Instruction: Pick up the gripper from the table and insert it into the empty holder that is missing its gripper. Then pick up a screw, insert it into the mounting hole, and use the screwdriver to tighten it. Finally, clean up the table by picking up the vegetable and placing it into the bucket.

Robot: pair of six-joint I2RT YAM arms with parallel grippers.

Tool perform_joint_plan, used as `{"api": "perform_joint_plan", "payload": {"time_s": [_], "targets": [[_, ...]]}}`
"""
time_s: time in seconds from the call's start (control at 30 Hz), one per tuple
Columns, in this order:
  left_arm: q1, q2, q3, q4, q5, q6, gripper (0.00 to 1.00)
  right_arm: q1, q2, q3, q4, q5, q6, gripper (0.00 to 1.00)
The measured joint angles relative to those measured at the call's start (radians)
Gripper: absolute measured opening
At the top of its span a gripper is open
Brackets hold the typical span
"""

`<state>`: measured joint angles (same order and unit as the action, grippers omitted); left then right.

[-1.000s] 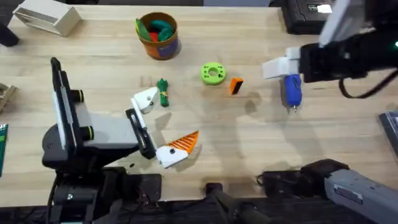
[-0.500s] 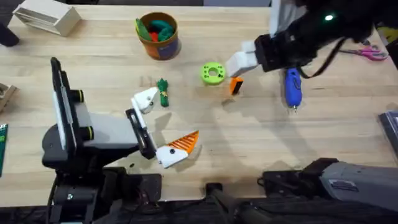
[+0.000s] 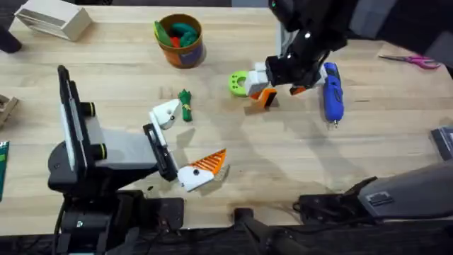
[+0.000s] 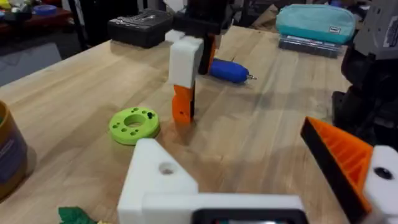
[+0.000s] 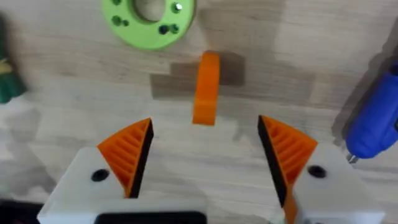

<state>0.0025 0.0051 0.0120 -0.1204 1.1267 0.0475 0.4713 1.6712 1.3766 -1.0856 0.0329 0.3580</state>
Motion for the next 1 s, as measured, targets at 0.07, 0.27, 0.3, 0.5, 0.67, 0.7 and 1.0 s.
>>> {"api": "perform_joint_plan", "payload": {"time_s": [0.07, 0.27, 0.3, 0.5, 0.67, 0.7, 1.0], "targets": [[0.000, 0.000, 0.000, 0.000, 0.000, 0.000, 0.987, 0.000, 0.023, 0.000, 0.004, 0.029, 0.022, 0.991], [0.000, 0.000, 0.000, 0.000, 0.000, 0.000, 0.987, 0.000, 0.053, 0.000, 0.037, 0.068, 0.052, 0.977], [0.000, 0.000, 0.000, 0.000, 0.000, 0.000, 0.987, 0.002, 0.052, 0.000, 0.041, 0.070, 0.055, 0.966], [0.000, 0.000, 0.000, 0.000, 0.000, 0.000, 0.985, 0.006, 0.052, 0.000, 0.048, 0.073, 0.066, 0.926], [0.000, 0.000, 0.000, 0.000, 0.000, 0.000, 0.985, 0.006, 0.052, -0.001, 0.064, 0.071, 0.083, 0.917], [0.000, 0.000, 0.000, 0.000, 0.000, 0.000, 0.985, 0.006, 0.052, -0.001, 0.068, 0.071, 0.087, 0.915], [0.000, 0.000, 0.000, 0.000, 0.000, 0.000, 0.986, 0.011, 0.052, -0.030, 0.087, 0.071, 0.092, 0.885]]}}
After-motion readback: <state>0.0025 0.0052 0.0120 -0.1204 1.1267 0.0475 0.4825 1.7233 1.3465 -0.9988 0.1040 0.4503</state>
